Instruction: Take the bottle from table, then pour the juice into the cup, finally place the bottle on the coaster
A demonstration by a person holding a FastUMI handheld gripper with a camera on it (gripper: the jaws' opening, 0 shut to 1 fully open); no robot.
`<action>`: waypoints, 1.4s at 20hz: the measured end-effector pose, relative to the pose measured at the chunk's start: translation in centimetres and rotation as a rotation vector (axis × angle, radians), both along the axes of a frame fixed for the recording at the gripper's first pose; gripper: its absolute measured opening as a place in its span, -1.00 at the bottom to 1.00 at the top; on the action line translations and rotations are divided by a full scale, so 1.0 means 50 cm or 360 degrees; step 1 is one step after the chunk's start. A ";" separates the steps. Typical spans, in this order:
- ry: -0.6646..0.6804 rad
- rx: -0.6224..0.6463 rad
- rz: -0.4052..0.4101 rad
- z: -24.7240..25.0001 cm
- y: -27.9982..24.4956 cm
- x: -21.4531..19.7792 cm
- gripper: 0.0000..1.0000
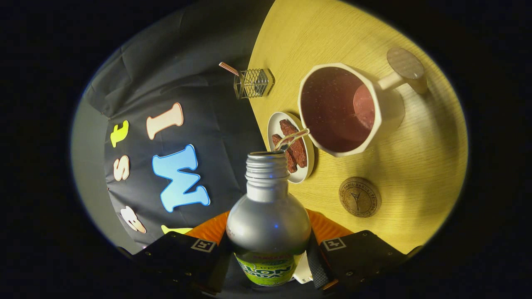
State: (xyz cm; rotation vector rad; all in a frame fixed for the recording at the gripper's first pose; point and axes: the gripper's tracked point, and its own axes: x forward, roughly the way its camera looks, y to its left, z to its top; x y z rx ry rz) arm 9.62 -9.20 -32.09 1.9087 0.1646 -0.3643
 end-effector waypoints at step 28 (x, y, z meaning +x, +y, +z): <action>-0.0027 0.0199 -0.0085 0.021 -0.003 -0.001 0.55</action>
